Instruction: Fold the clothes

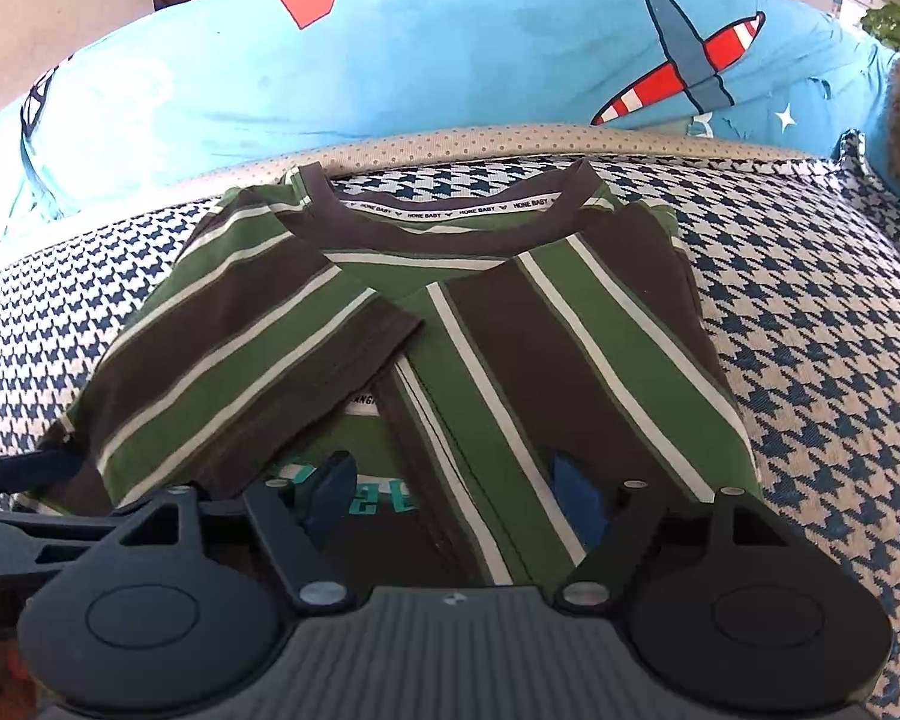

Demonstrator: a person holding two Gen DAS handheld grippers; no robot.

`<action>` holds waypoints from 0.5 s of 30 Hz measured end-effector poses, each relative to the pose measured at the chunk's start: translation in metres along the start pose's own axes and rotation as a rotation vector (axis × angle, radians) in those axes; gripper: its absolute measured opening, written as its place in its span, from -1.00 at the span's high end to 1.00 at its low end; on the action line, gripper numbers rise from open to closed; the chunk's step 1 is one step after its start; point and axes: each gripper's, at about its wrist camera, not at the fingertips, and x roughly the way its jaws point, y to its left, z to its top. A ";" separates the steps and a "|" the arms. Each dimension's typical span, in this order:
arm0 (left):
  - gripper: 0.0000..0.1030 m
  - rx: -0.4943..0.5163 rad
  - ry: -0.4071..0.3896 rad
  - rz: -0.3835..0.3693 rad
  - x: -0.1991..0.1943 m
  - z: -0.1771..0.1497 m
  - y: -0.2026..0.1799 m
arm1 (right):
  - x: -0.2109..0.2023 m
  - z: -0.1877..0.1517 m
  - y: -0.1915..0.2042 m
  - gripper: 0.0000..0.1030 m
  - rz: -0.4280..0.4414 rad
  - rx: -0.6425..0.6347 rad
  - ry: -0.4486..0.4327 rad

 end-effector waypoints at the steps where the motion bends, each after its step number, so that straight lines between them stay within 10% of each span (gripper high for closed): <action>1: -1.00 0.000 0.001 0.004 0.000 0.000 0.000 | 0.000 0.000 0.000 -0.43 -0.003 -0.003 0.001; 15: -1.00 -0.025 0.041 0.076 -0.018 -0.005 0.000 | -0.016 -0.001 0.005 -0.49 -0.068 -0.051 -0.023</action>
